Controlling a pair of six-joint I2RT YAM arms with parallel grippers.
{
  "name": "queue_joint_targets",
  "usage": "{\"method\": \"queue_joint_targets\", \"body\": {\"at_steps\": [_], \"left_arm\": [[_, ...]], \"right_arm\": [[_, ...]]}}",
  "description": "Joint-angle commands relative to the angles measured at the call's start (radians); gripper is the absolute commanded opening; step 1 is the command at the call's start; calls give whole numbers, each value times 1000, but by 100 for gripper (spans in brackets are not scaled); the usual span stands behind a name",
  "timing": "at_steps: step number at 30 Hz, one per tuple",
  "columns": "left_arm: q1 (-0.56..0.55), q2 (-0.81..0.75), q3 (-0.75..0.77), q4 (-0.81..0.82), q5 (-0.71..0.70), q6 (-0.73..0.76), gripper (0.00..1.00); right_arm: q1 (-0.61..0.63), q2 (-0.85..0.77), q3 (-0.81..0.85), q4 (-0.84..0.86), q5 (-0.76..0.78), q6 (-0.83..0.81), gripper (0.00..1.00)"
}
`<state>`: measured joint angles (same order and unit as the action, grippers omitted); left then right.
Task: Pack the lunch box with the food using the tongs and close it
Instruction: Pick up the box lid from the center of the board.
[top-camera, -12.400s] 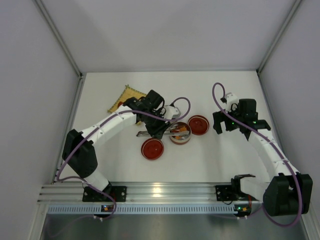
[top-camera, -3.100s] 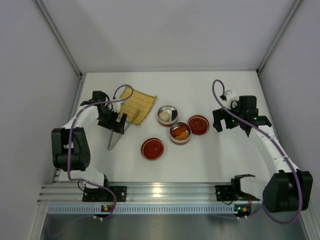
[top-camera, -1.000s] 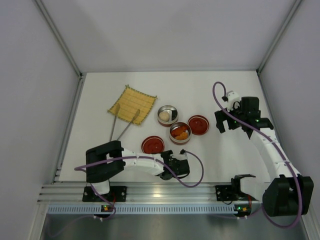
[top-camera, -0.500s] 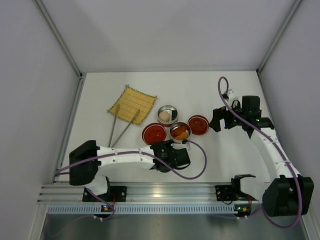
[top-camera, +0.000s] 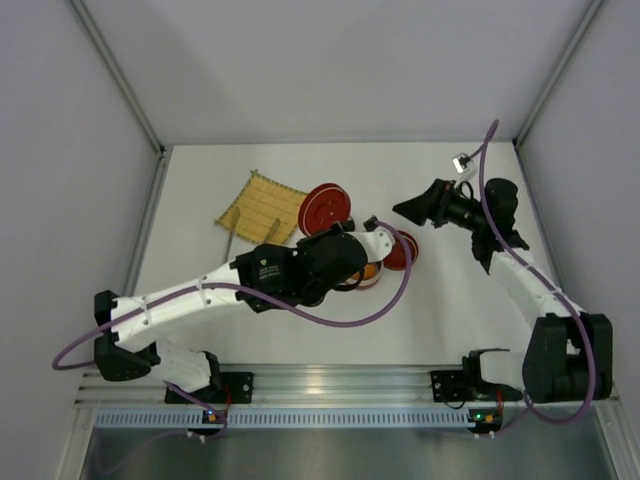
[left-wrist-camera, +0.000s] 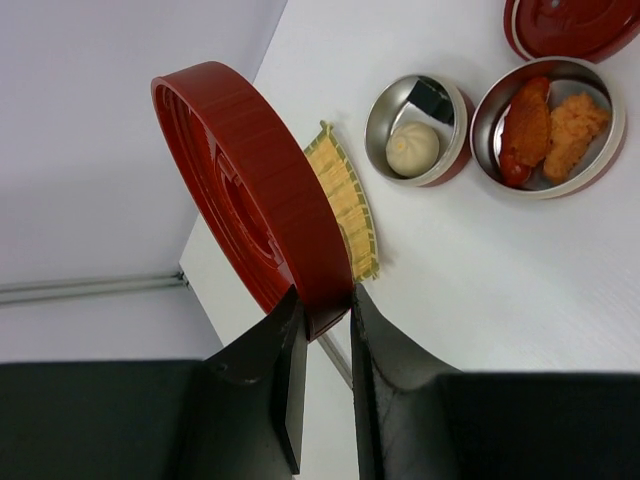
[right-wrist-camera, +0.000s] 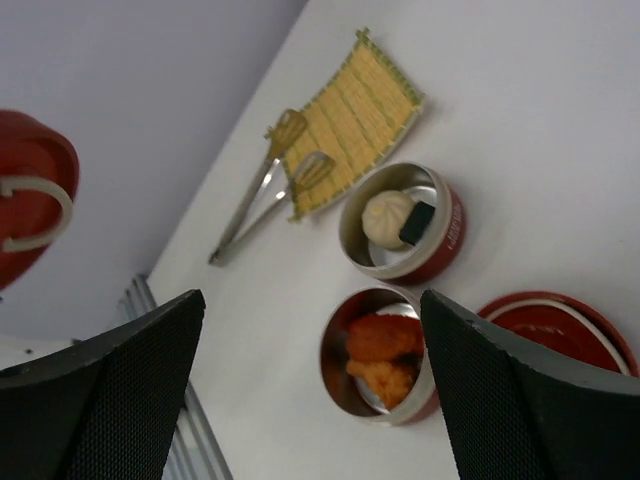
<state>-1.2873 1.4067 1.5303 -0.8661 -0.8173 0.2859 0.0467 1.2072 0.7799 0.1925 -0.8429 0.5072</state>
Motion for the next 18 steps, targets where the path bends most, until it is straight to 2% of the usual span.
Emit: {"method": "queue_joint_targets", "body": {"at_steps": [1, 4, 8, 10, 18], "left_arm": [[2, -15, 60, -28, 47, 26, 0], [2, -2, 86, -48, 64, 7, 0], [0, 8, 122, -53, 81, -7, 0], [2, 15, 134, -57, 87, -13, 0], [0, 41, 175, -73, 87, -30, 0]], "right_arm": [[36, 78, 1, 534, -64, 342, 86], [84, 149, 36, 640, -59, 451, 81], [157, 267, 58, 899, -77, 704, 80], [180, 336, 65, 970, -81, 795, 80], [285, 486, 74, 1316, -44, 1019, 82]]}}
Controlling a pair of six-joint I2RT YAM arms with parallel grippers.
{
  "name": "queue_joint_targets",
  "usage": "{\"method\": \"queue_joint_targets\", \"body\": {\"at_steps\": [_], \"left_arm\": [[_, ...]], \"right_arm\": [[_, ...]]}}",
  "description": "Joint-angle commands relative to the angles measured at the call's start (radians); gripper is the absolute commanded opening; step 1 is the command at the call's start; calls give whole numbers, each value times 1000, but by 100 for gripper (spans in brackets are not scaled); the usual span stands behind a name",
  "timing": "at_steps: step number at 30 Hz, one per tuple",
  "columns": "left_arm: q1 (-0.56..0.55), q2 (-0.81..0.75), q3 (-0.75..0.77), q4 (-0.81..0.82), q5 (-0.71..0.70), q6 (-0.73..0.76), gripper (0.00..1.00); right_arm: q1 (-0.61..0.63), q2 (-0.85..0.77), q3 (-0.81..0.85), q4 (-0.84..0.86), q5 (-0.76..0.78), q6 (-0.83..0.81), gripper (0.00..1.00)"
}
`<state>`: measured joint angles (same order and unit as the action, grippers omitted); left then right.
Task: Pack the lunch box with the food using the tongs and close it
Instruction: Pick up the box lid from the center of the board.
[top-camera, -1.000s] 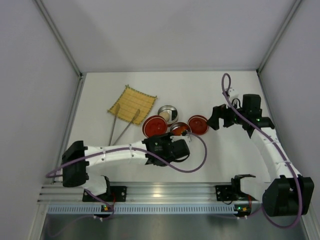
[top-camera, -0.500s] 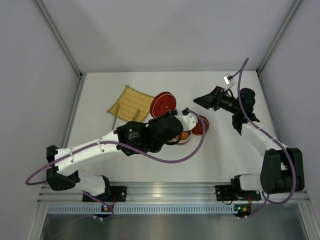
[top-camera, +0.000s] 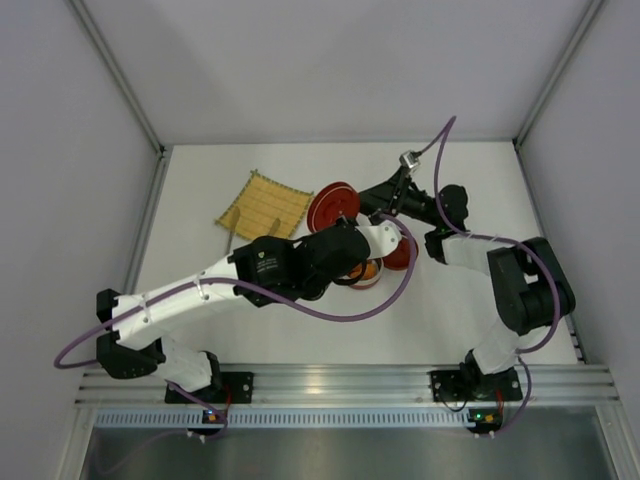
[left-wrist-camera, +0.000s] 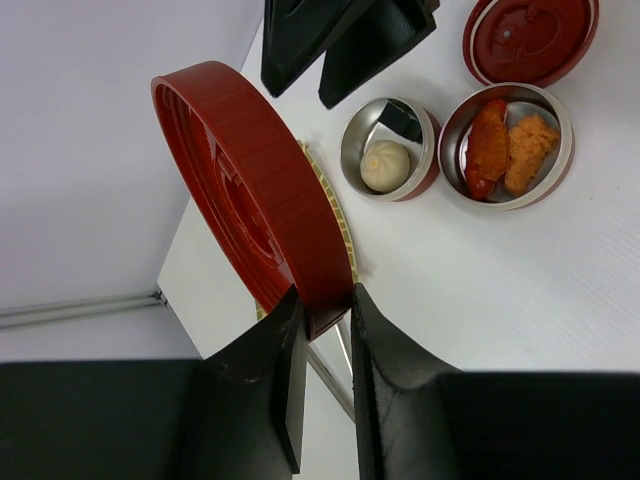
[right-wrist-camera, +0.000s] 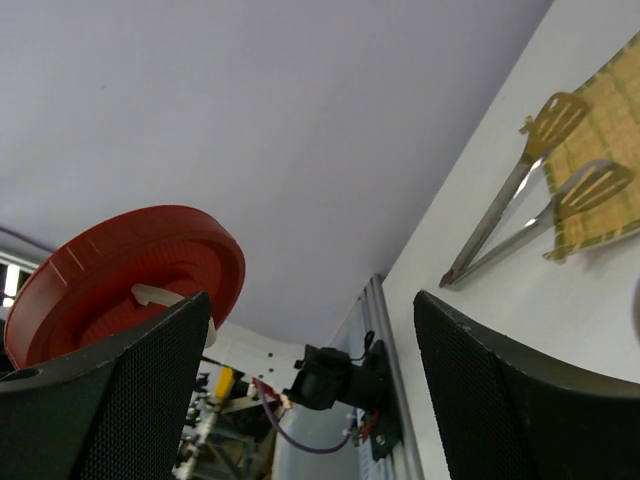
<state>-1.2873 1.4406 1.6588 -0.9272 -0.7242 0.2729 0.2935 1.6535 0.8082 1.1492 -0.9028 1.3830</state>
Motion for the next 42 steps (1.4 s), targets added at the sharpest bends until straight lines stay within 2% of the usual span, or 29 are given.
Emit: {"method": "queue_joint_targets", "body": {"at_steps": [1, 4, 13, 21, 42], "left_arm": [[0, 7, 50, -12, -6, -17, 0], [0, 14, 67, -10, -12, -29, 0], [5, 17, 84, -25, -75, -77, 0], [192, 49, 122, -85, 6, -169, 0], [195, 87, 182, -101, 39, -182, 0]], "right_arm": [[45, 61, 60, 464, 22, 172, 81], [70, 123, 95, 552, 44, 267, 80], [108, 101, 60, 552, 77, 182, 74], [105, 58, 54, 552, 68, 191, 70], [234, 183, 256, 554, 82, 260, 66]]}}
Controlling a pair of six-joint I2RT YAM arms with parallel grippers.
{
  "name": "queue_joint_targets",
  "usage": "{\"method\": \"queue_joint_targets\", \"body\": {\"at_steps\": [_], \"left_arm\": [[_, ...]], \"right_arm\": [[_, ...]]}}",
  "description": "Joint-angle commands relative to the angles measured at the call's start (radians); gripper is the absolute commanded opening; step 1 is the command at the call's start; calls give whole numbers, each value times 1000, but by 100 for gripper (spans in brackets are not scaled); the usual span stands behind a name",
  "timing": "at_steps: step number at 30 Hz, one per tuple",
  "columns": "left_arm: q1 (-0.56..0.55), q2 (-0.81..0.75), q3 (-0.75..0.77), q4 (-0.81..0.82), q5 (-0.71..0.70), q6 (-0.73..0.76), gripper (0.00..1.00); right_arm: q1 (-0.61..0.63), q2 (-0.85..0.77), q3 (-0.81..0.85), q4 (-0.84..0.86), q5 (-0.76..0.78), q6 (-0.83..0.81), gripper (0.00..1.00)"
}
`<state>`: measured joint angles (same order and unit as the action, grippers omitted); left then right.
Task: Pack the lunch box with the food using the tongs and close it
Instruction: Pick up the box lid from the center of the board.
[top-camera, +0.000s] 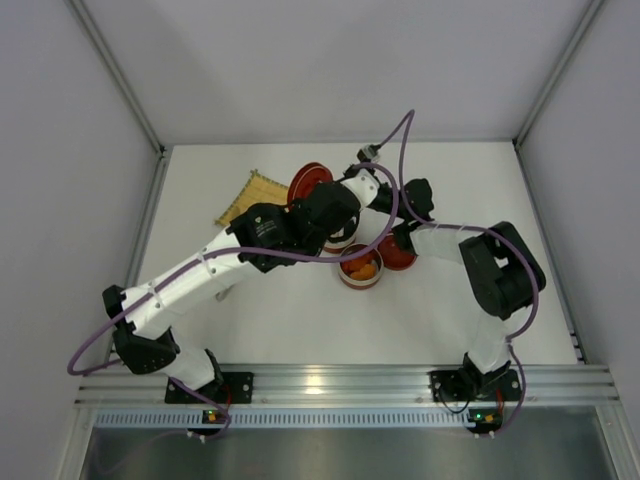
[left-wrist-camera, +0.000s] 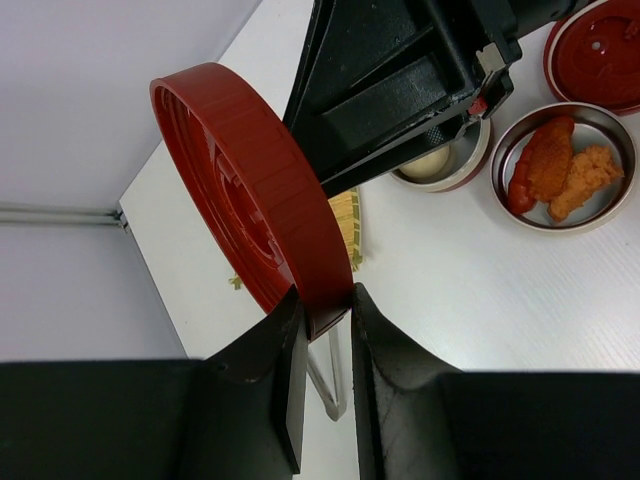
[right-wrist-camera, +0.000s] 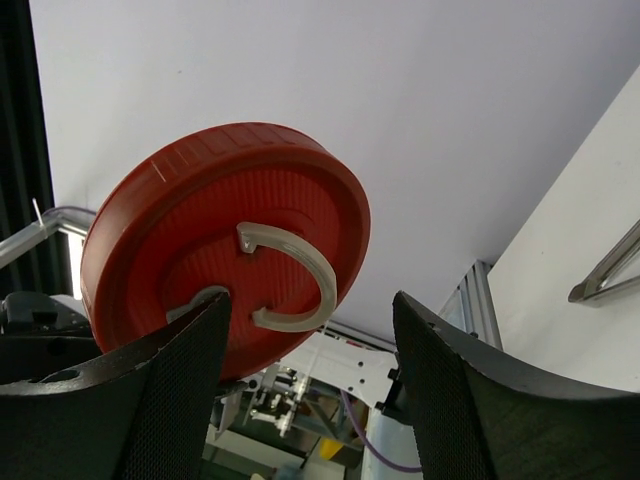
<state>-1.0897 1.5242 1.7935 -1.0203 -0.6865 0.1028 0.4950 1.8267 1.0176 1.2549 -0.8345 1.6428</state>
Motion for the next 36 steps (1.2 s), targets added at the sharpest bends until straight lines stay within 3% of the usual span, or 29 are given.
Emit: {"method": "queue_joint_targets", "body": {"at_steps": [1, 18, 25, 28, 32, 36], "left_arm": [[-3, 4, 47, -9, 1, -14, 0], [-3, 8, 60, -18, 27, -20, 0], [-3, -25, -5, 26, -1, -20, 0], [-3, -32, -13, 23, -5, -31, 0], [-3, -35, -11, 26, -22, -34, 0], [37, -39, -6, 6, -28, -63, 0]], "right_arm": [[37, 13, 49, 446, 14, 2, 65], [53, 80, 127, 446, 14, 54, 50], [73, 49, 133, 446, -11, 63, 41], [80, 42, 131, 446, -20, 60, 33], [80, 36, 133, 448, -38, 64, 3], [64, 2, 102, 443, -60, 54, 0]]}}
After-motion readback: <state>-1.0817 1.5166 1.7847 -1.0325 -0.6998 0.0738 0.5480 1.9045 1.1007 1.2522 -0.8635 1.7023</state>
